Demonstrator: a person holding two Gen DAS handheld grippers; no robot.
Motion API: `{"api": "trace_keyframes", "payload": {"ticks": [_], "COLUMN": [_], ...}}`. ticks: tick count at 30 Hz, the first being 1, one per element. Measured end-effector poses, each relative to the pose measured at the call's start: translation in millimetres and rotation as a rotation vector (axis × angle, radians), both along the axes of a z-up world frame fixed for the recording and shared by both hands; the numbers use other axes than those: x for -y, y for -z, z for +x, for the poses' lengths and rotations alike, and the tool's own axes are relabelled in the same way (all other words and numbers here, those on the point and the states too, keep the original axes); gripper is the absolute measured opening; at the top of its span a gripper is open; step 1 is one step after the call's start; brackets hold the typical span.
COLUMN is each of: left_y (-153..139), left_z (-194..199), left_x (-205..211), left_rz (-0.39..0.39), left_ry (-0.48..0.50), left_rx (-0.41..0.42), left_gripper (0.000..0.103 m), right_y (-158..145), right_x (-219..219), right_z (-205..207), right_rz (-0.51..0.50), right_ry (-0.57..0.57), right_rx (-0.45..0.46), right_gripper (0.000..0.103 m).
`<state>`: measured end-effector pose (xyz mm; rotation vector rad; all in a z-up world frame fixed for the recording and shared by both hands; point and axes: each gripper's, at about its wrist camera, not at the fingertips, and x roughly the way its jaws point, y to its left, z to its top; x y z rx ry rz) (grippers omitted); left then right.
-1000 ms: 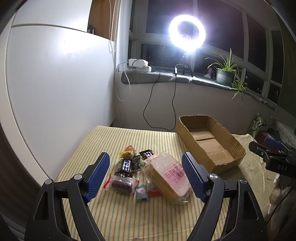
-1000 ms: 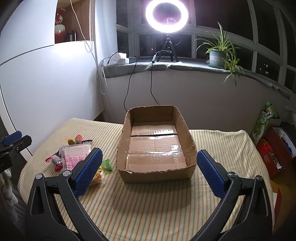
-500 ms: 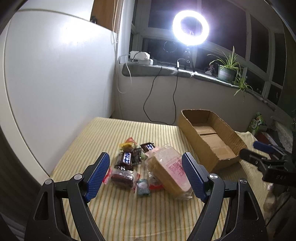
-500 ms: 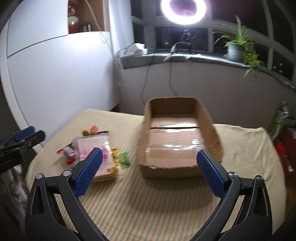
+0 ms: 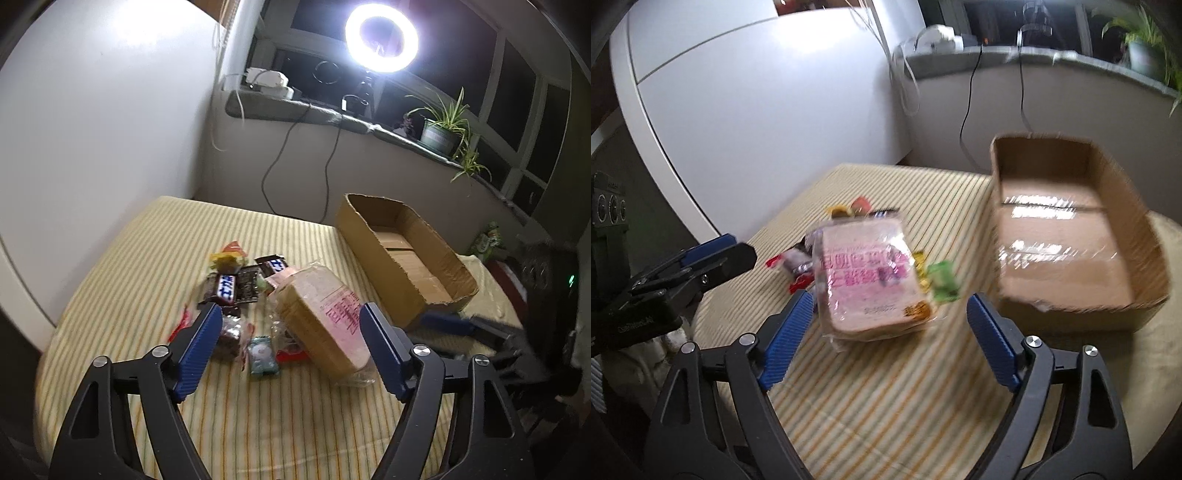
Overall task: Organize snacks
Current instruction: 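Move the right gripper to the bagged bread loaf and close on it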
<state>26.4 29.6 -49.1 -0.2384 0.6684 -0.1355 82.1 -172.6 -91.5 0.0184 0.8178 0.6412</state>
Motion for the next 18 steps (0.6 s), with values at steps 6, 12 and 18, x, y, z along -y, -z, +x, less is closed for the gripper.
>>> {"api": "trace_keyframes", "payload": {"ticks": [6, 12, 18], "left_y": [0, 14, 23], "left_z": [30, 61, 72], "left_x": [-6, -2, 5], "left_rz": [-0.022, -0.061, -0.057], "left_ry": [0.057, 0.145, 0.185], "left_rx": [-0.022, -0.104, -0.156], "left_gripper": [0.072, 0.072, 0.064], "right_y": [22, 39, 51], "right_x": [-6, -12, -22], "right_z": [2, 3, 10], "right_rz": [0.01, 0.02, 0.016], "right_ry": [-0.02, -0.04, -0.042], "right_rx": [-0.085, -0.142, -0.163], "right_gripper": [0.088, 0.088, 0.078]}}
